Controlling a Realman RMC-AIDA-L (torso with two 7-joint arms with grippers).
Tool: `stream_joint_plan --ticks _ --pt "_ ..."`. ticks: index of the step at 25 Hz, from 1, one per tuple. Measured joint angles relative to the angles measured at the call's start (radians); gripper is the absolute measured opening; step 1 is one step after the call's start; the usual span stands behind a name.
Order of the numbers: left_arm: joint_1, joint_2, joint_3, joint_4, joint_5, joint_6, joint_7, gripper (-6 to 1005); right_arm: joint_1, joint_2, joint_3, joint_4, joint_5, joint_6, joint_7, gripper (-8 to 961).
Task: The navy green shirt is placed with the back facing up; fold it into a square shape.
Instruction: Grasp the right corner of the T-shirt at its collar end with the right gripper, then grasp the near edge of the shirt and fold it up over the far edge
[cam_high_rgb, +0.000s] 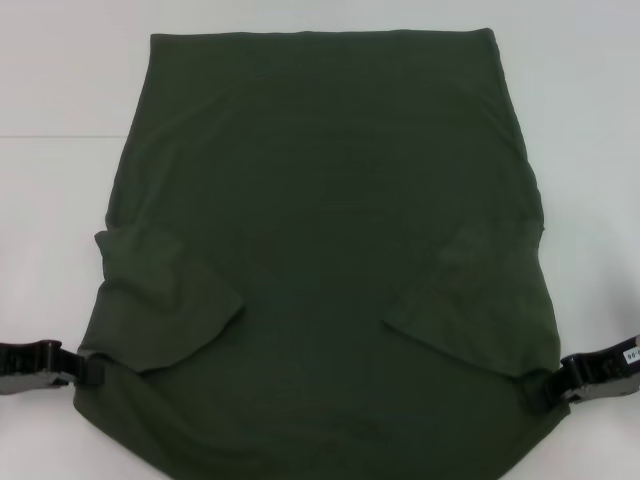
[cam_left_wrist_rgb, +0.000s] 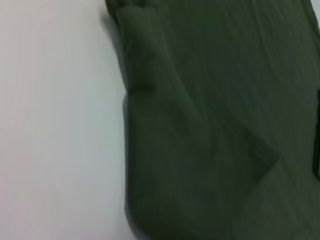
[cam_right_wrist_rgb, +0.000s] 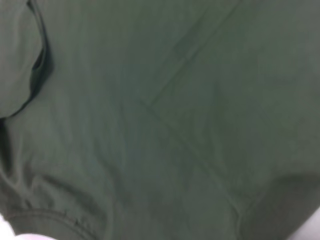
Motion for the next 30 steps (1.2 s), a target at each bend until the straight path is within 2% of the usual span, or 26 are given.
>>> stream_joint_plan --ticks 6,11,18,25,30 --pt "0.003 0.017 0.004 -0.039 0.005 0.098 -0.001 31 0.006 0.0 -0.008 0.001 -0.003 -0.122 -0.106 65" --pt "0.022 0.018 0.008 -0.04 0.025 0.196 0.012 32 -0.018 -0.005 -0.074 0.001 -0.003 -0.199 -0.177 65" --pt "0.046 0.016 0.009 -0.053 0.091 0.341 0.061 32 -0.043 -0.013 -0.092 0.028 -0.003 -0.328 -0.341 66" --pt "0.05 0.011 0.028 -0.083 0.126 0.417 0.115 32 -0.055 -0.014 -0.132 0.029 -0.004 -0.341 -0.386 66" --pt "0.036 0.014 0.01 -0.089 0.088 0.415 0.124 32 -0.054 -0.015 -0.076 0.027 0.003 -0.325 -0.398 66"
